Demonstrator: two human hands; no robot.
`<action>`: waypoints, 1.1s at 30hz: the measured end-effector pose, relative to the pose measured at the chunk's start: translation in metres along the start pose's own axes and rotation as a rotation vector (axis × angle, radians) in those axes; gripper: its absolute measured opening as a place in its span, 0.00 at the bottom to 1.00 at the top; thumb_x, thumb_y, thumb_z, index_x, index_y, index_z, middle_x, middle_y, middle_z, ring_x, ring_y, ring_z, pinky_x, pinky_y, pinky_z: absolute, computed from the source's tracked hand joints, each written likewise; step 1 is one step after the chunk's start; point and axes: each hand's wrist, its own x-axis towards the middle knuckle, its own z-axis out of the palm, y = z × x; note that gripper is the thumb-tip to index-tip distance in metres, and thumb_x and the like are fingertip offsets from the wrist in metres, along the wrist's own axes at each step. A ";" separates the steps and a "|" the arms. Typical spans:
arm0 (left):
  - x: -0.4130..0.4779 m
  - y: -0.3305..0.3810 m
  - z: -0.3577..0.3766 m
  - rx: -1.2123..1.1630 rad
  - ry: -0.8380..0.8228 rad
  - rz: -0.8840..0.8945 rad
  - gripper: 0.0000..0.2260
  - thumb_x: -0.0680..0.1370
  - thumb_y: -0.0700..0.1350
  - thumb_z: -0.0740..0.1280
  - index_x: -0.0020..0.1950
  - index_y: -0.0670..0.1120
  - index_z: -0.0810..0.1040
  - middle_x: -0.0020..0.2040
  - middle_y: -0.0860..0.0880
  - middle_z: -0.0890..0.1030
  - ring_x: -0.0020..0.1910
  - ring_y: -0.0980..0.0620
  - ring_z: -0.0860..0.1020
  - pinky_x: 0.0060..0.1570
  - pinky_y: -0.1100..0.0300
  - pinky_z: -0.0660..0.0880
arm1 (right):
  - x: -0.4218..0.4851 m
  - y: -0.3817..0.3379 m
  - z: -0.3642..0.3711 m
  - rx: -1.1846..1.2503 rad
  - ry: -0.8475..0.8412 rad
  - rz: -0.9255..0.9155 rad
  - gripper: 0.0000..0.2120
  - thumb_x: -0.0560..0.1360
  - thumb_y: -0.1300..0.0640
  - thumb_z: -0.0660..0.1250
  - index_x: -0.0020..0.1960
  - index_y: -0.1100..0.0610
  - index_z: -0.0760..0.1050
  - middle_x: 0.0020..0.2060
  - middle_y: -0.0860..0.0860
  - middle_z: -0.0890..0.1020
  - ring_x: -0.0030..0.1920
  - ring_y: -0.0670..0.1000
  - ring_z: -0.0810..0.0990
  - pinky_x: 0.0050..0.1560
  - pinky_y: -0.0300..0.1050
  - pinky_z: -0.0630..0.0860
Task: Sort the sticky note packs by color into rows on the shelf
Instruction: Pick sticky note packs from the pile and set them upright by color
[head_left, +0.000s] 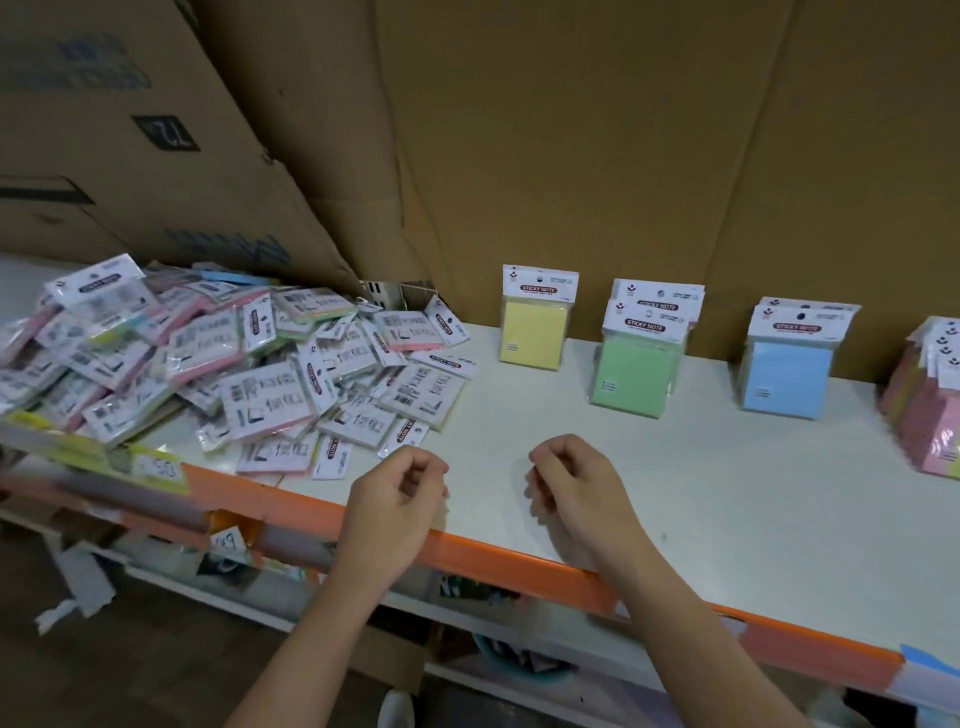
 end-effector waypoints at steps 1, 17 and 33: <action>0.007 -0.002 -0.007 0.052 -0.001 0.025 0.08 0.79 0.41 0.66 0.44 0.52 0.80 0.38 0.57 0.82 0.40 0.62 0.79 0.38 0.73 0.73 | 0.002 0.000 0.009 -0.007 -0.011 0.003 0.08 0.81 0.61 0.63 0.45 0.62 0.75 0.30 0.53 0.78 0.27 0.49 0.74 0.28 0.42 0.72; 0.093 -0.034 -0.046 0.528 -0.244 0.293 0.10 0.80 0.47 0.63 0.58 0.46 0.78 0.58 0.47 0.76 0.61 0.47 0.70 0.58 0.57 0.67 | 0.078 -0.033 0.112 -0.321 0.258 0.196 0.20 0.78 0.48 0.66 0.38 0.64 0.82 0.25 0.50 0.78 0.21 0.42 0.72 0.22 0.32 0.66; 0.232 0.007 -0.030 1.161 -0.304 0.366 0.25 0.77 0.59 0.66 0.68 0.46 0.68 0.62 0.40 0.76 0.62 0.40 0.73 0.57 0.49 0.70 | 0.078 -0.031 0.089 0.049 0.263 0.094 0.13 0.82 0.54 0.61 0.50 0.63 0.77 0.36 0.54 0.86 0.24 0.52 0.77 0.29 0.48 0.81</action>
